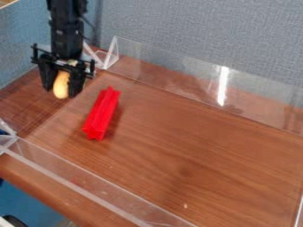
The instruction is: Push the yellow object to the left side of the table
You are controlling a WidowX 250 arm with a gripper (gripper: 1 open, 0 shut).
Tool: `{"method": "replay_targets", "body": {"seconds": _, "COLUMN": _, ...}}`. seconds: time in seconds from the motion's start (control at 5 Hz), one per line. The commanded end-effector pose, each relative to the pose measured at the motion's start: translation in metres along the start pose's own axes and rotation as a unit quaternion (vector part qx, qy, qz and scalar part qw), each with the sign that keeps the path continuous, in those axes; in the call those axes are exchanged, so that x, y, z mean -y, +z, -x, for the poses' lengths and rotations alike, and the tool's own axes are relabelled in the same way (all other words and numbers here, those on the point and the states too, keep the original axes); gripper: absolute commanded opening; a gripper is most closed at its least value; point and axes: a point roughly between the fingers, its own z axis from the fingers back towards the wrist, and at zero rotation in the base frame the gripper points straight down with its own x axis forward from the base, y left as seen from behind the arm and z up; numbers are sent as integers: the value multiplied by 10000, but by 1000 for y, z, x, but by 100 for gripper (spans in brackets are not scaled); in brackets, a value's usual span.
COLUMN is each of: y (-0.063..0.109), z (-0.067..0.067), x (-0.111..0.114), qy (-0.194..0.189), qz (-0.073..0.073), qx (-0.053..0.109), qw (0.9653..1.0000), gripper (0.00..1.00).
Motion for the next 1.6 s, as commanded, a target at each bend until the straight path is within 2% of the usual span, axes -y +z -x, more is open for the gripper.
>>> {"method": "replay_targets", "body": {"seconds": 0.0, "y": 7, "z": -10, "x": -3, "qy": 7, "qz": -104, "qx": 239, "qw": 9997, "gripper": 0}}
{"method": "replay_targets", "body": {"seconds": 0.8, "y": 2, "z": -16, "x": 0, "qy": -44, "qz": 0, "qx": 353, "qw": 9994, "gripper": 0}}
{"method": "replay_targets", "body": {"seconds": 1.0, "y": 1, "z": -17, "x": -1, "qy": -37, "qz": 14, "qx": 350, "qw": 9994, "gripper": 100}}
{"method": "replay_targets", "body": {"seconds": 1.4, "y": 28, "z": -13, "x": -5, "qy": 18, "qz": 169, "qx": 655, "qw": 9977, "gripper": 100}}
